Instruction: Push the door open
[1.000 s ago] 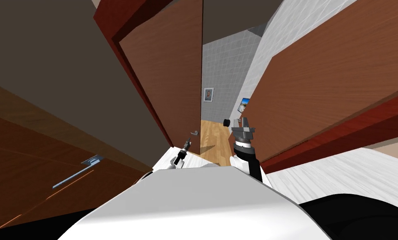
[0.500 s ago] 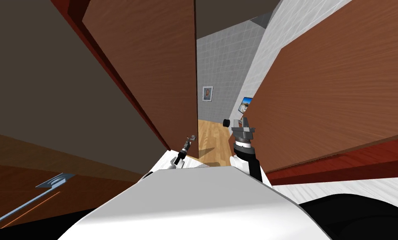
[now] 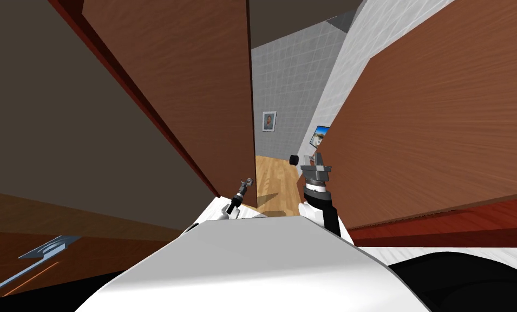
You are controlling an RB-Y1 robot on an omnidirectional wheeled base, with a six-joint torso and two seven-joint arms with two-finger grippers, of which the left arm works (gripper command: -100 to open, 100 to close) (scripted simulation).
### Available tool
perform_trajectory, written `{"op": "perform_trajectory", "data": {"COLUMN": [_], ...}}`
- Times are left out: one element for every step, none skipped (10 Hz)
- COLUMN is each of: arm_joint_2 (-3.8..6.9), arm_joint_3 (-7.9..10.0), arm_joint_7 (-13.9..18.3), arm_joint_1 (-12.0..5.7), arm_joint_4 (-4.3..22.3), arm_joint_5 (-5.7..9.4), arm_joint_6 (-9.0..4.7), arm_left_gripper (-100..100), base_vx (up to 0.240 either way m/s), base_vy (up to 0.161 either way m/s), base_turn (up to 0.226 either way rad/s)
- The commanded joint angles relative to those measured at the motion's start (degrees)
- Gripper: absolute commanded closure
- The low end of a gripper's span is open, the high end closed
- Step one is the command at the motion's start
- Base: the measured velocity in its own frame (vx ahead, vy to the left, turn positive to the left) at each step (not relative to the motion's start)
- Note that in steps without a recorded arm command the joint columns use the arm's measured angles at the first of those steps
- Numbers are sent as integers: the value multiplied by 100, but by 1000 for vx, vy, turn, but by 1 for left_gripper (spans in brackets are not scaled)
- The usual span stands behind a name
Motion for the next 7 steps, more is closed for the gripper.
{"op": "perform_trajectory", "data": {"arm_joint_2": [-1, -1, -1, -1, 24, 35, 45], "arm_joint_3": [-1, -1, -1, -1, 82, 126, 173], "arm_joint_7": [2, 2, 2, 2, -39, -58, -78], "arm_joint_1": [4, 4, 4, 4, 16, 19, 21], "arm_joint_4": [0, 0, 0, 0, 15, 18, 21], "arm_joint_5": [0, 0, 0, 0, 40, 61, 84], "arm_joint_6": [-4, -4, -4, -4, 13, 14, 15], "arm_left_gripper": [100, 100, 100, 100, 100, 100, 100], "base_vx": [-17, -10, 0, 0, 116, 150, 140], "base_vy": [7, 4, 0, 0, -66, -112, -108], "base_turn": [-6, 0, 0, 0, 33, 59, 46]}}
